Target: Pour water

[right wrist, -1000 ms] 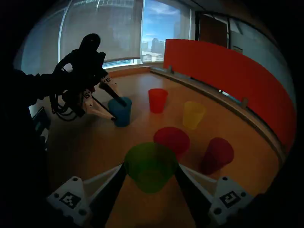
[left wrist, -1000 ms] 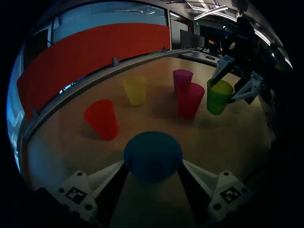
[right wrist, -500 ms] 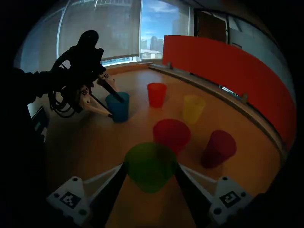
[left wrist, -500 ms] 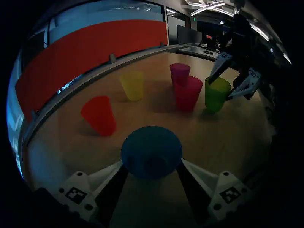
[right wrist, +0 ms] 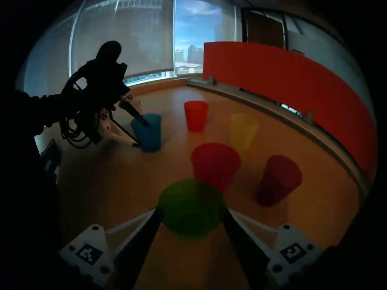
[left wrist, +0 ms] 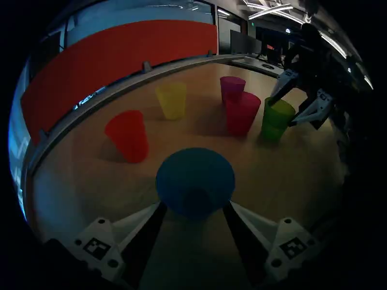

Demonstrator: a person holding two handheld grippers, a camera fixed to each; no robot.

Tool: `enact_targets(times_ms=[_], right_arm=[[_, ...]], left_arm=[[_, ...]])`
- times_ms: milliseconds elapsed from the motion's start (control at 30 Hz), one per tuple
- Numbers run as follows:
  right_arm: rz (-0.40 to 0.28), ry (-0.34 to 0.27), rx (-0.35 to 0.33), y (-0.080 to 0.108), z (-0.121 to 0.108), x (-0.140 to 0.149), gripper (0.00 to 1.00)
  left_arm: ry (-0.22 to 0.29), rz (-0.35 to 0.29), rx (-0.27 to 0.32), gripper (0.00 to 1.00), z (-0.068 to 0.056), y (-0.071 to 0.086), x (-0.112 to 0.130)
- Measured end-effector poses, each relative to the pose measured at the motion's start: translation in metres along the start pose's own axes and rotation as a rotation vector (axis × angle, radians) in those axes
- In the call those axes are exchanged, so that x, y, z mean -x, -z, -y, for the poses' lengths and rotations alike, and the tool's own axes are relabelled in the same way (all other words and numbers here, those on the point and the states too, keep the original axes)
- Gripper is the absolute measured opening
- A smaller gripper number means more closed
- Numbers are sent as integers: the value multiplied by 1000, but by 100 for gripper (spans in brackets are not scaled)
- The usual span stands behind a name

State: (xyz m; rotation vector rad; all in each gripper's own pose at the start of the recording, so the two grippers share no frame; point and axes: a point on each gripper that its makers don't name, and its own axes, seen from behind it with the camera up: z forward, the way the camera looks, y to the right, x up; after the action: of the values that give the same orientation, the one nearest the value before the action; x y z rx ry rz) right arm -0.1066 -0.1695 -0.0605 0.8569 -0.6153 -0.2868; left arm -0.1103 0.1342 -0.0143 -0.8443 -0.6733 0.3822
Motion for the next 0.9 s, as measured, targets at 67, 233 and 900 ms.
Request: enact_targets(times_ms=[67, 233, 900], right_arm=[[-2, -6, 1, 0, 0, 0, 92], [-9, -18, 1, 1, 0, 2, 93], [-38, -83, 97, 29, -9, 18, 99]], left_arm=[[2, 1, -3, 85, 1, 1, 1], [4, -1, -3, 85, -1, 6, 2], [51, -38, -59, 85, -3, 32, 11]])
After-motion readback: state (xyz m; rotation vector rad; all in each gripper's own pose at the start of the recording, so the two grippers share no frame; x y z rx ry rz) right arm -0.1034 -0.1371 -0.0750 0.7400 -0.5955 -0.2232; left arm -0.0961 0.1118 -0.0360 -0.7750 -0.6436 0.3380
